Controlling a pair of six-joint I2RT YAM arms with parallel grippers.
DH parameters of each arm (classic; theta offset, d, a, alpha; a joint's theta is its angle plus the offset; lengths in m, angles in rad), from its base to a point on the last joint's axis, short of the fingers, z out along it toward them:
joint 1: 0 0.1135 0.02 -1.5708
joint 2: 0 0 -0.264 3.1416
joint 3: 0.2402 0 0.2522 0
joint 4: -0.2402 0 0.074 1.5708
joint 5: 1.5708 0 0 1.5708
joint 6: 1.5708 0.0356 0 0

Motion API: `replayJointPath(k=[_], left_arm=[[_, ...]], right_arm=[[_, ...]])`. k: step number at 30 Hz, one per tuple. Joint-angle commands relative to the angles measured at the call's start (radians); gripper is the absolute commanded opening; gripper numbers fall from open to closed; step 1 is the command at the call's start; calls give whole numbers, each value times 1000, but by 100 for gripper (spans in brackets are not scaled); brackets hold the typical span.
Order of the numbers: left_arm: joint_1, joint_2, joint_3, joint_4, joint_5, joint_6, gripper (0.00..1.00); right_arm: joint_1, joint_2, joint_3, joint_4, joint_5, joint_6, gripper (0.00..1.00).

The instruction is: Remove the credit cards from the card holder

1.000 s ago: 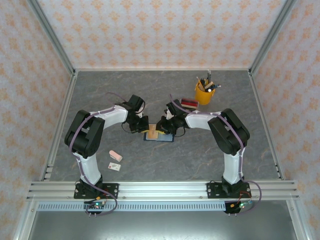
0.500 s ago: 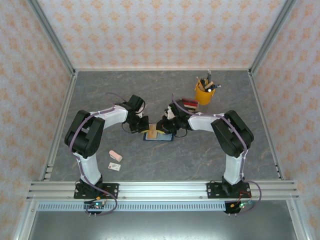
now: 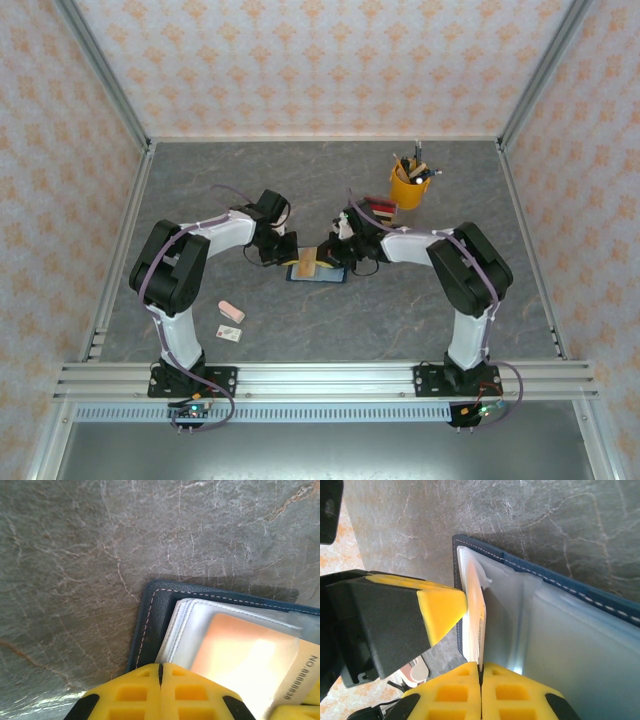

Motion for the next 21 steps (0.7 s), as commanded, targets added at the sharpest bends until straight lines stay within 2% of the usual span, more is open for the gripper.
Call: replayJointPath(k=[1,9,14,17,21], left_arm=[[5,70,-42,-58,-89,10,0],[3,59,-38,-59,-84,5,0],[4,-3,-24,-55,-50,-9,0],[4,-64,10,-87,-29,-21,8],[4,-165,60,-161,-54,-31,29]], right_arm=[[-12,-64,-19,6,-37,-47,7],[-30,-117,-40,-81,-20,-107,6],[-40,-175,-21,-259,77,-214,0],[-45,-241,-5,-339,152,-288,0],[-45,-338,29,-417,274,-385,0]])
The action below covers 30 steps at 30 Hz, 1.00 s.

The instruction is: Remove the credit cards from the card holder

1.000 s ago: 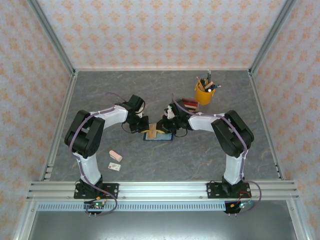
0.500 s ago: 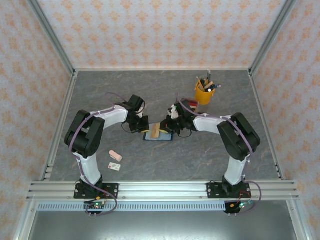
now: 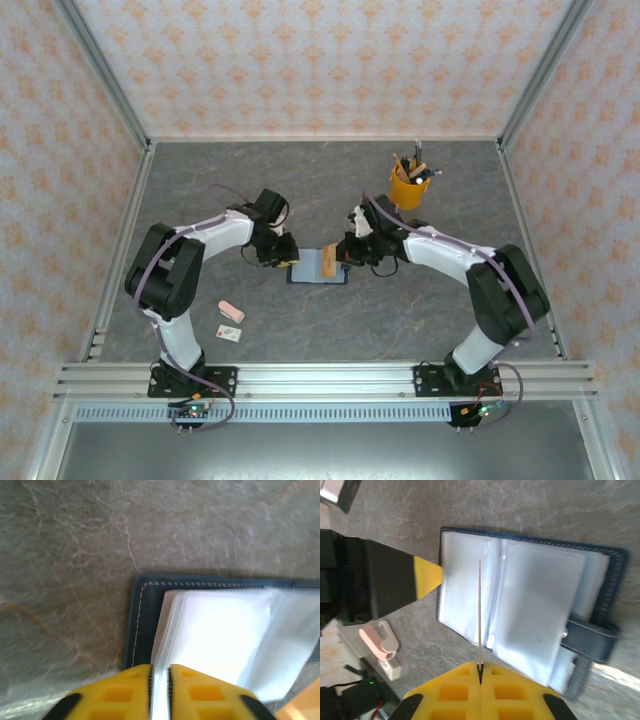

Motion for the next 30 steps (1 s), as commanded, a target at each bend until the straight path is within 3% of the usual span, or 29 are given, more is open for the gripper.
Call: replayJointPath(k=[1,6,12,18,23,30], left_arm=[[4,-125,66,-109,-56,-14,37],[28,-245,89,-224,-182,-8,63],[71,-404,70,-342,-382,26,78],[93,-545,-8,-355,-458,51,90],[100,-604,-64,-338,-481,87,99],[110,-608,-98,-346,-487,77,100]], right_arm=[[-6,-99,58,-109,159,-141,0],[-21,-205,119,-170,336,-297,0],[-77,-243,241,-244,397,-491,0],[-159,-197,329,-254,397,-673,0],[-178,-122,415,-343,355,-951,0],[-190,107,651,-652,411,-1289,0]])
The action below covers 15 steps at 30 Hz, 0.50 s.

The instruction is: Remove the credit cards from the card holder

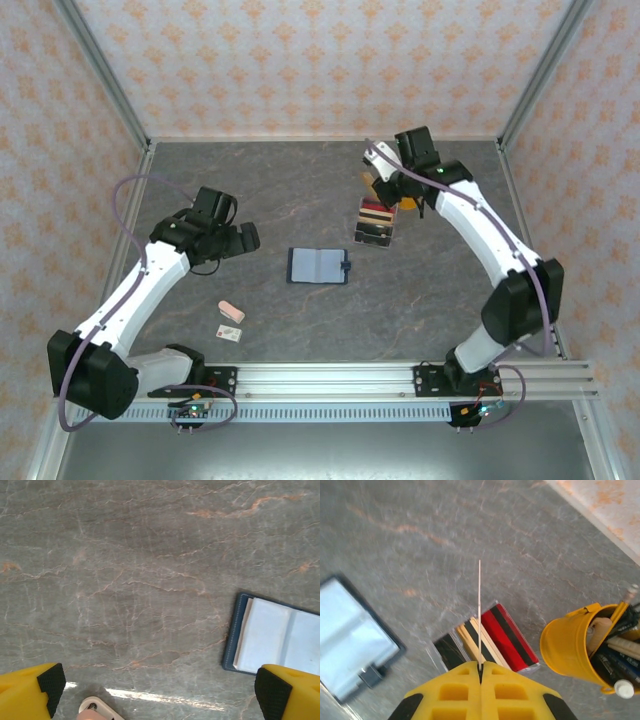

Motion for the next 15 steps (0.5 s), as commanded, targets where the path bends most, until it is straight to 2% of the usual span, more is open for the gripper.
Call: replayJointPath(k=[1,6,15], left_arm=[[14,-3,-14,-42,-44,-3,100],[26,22,-27,-43,-14,-46,100],[29,64,-27,-27,18,-60,100]], right_arm=[[-7,95,95,-211,56,-252,0],[-7,212,191,-311,121,-377,0],[-8,322,259,-361,131,-452,0]])
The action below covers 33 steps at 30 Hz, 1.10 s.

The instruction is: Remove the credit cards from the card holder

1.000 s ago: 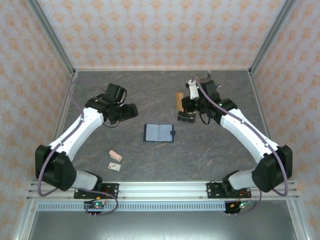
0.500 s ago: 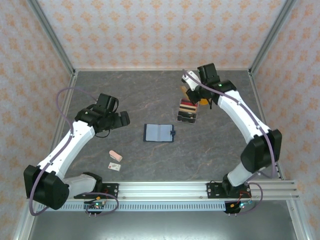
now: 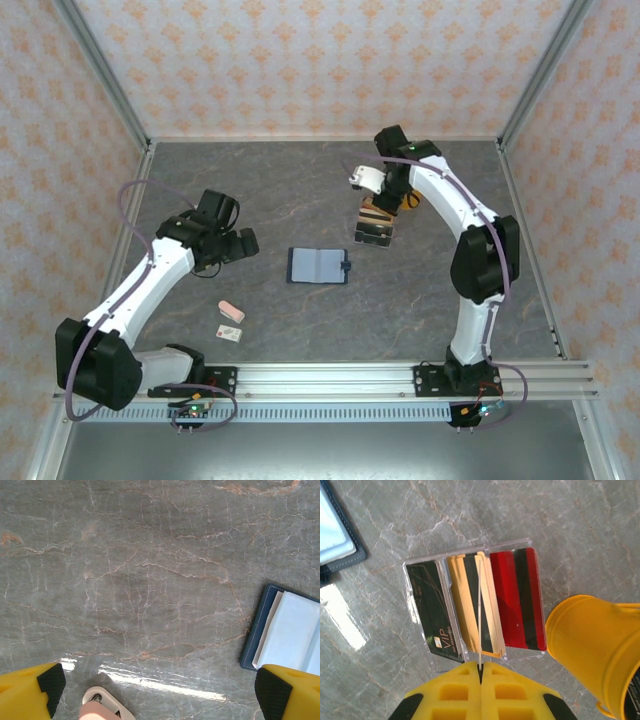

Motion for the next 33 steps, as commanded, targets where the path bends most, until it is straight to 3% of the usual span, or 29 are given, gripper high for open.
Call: replayJointPath(k=[1,14,23,29,33], left_arm=[[9,16,-1,-11,2,-19,100],[11,48,2,0,20,-14,100],[11,51,-13,15,38,-17,100],[9,51,-19,34,69,-22,100],[10,54,-33,80,131,-32,100]], right_arm=[[-4,28,38,-65,32,-65,0],[-4,106,62,-3,57,-82,6],[-4,111,91,8,49,-37,20],[-4,78,123,-15,45,78,26],[-2,-1,66,30,-14,268,28]])
